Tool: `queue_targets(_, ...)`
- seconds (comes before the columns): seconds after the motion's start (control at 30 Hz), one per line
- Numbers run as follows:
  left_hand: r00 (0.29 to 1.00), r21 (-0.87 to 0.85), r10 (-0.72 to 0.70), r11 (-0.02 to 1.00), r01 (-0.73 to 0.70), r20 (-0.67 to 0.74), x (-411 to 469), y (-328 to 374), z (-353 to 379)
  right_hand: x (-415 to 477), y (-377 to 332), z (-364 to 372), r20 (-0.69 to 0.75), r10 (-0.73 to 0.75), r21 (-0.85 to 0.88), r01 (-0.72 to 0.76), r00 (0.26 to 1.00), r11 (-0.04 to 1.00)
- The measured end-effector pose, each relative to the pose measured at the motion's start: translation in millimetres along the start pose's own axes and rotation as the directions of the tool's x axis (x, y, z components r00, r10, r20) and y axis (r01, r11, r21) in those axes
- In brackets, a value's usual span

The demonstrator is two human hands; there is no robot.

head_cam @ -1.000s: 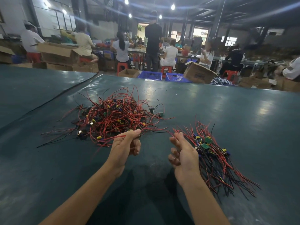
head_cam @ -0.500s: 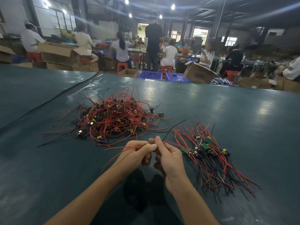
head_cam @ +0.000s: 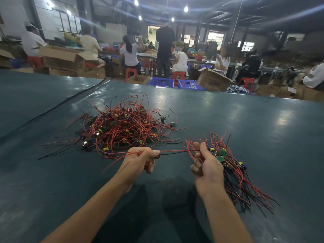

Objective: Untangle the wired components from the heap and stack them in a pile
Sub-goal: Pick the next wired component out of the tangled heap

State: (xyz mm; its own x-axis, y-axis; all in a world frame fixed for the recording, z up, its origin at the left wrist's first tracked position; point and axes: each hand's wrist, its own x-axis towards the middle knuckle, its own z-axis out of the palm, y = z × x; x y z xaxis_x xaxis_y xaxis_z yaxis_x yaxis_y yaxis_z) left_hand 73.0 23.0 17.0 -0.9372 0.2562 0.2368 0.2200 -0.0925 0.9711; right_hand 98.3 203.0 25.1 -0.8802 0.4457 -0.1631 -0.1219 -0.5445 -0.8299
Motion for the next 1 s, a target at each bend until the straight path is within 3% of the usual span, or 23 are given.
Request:
queue_targets(0.17,0.989,0.052,-0.035,0.998,0.043,-0.143,3,-2,-2,-5,2,3,0.116,-0.115,-0.010,0.116,0.987,0.993)
queue_targets(0.3,0.964,-0.008,-0.093,0.996,0.094,-0.250,4,-5,1,-11,1,7,0.224,-0.165,0.018,0.165,0.961,0.986)
queue_targets(0.37,0.959,-0.127,-0.141,0.985,0.112,-0.245,4,-3,2,-13,0,7,0.261,-0.166,0.050,0.158,0.951,0.986)
queue_targets(0.5,0.970,-0.339,-0.222,0.924,0.178,-0.095,4,3,-2,-13,0,4,0.302,-0.089,0.091,0.064,0.949,0.994)
queue_targets(0.6,0.972,-0.332,-0.185,0.916,0.224,0.145,3,4,0,-16,7,10,0.314,0.002,-0.201,0.064,0.950,0.977)
queue_targets(0.73,0.876,-0.262,-0.168,0.914,0.311,0.453,2,-1,3,-31,21,22,0.422,0.097,-0.410,0.095,0.901,0.907)
queue_targets(0.8,0.854,-0.183,-0.200,0.929,0.320,0.480,3,-3,3,-36,25,26,0.429,0.117,-0.421,0.084,0.896,0.903)
queue_targets(0.87,0.866,-0.114,-0.307,0.919,0.378,0.394,5,-4,4,-36,25,26,0.397,0.112,-0.383,0.054,0.911,0.922)
queue_targets(1.0,0.864,-0.263,-0.343,0.853,0.451,0.368,5,-11,3,-33,22,27,0.307,0.099,-0.191,-0.040,0.947,0.981)
